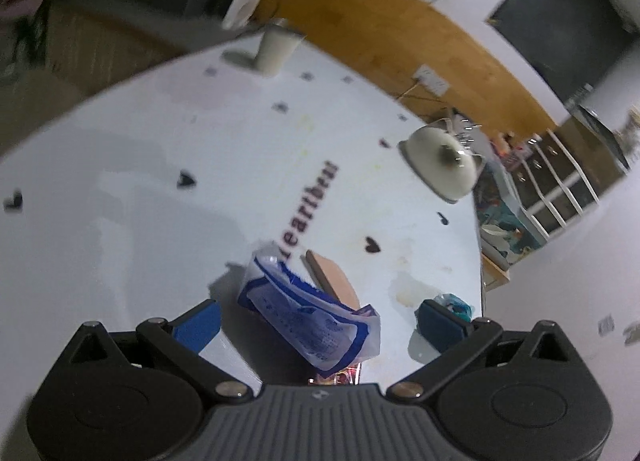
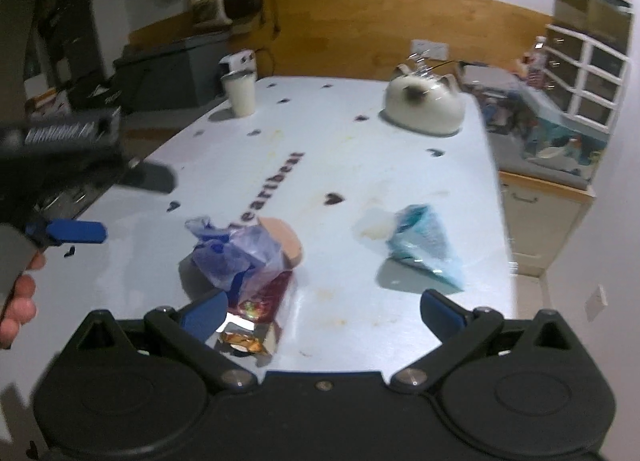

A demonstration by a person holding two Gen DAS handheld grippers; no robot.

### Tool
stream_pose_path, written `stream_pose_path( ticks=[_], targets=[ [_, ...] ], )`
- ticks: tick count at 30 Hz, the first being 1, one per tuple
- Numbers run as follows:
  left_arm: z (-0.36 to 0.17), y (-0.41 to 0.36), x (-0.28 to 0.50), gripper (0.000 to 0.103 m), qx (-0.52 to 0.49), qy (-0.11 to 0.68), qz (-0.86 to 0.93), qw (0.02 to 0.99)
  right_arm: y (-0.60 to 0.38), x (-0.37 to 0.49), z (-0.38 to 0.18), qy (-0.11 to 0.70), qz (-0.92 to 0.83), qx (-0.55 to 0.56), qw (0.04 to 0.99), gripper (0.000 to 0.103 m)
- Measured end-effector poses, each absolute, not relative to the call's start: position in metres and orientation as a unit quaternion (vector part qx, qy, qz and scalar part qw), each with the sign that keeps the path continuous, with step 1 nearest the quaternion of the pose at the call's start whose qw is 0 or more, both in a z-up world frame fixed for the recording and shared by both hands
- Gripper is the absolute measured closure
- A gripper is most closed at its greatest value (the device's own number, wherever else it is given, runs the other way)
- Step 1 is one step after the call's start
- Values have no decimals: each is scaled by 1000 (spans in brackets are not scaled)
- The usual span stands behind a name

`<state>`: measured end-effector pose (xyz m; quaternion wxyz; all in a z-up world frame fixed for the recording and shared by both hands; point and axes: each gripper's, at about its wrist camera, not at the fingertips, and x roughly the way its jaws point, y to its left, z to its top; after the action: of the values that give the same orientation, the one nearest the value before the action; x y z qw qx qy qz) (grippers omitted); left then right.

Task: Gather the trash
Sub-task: 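Grasp the blue-white plastic bag with the left tool while the right tool grasps the red snack wrapper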

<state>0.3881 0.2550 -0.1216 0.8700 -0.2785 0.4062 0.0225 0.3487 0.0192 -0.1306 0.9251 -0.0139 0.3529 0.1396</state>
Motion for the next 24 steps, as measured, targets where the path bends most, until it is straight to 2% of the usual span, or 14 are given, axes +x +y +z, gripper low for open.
stream_pose_path(
  ticks=[15, 18, 20, 21, 24],
  targets=[
    [-154, 279, 418, 0, -356, 468, 43, 808, 94, 397, -202, 403, 160, -48, 900, 0],
    [-169, 283, 418, 0, -404, 467, 54, 784, 91, 398, -211, 403, 172, -30, 898, 18],
    [-182, 285, 419, 0, -439, 470, 61, 764, 86, 398, -216, 407, 178, -26, 895, 38],
    [-188, 285, 420, 0, -455, 469, 64, 754, 83, 397, -218, 409, 181, -28, 894, 43],
    [-205, 281, 422, 0, -486, 464, 77, 737, 76, 393, -218, 398, 179, -48, 899, 45]
  ],
)
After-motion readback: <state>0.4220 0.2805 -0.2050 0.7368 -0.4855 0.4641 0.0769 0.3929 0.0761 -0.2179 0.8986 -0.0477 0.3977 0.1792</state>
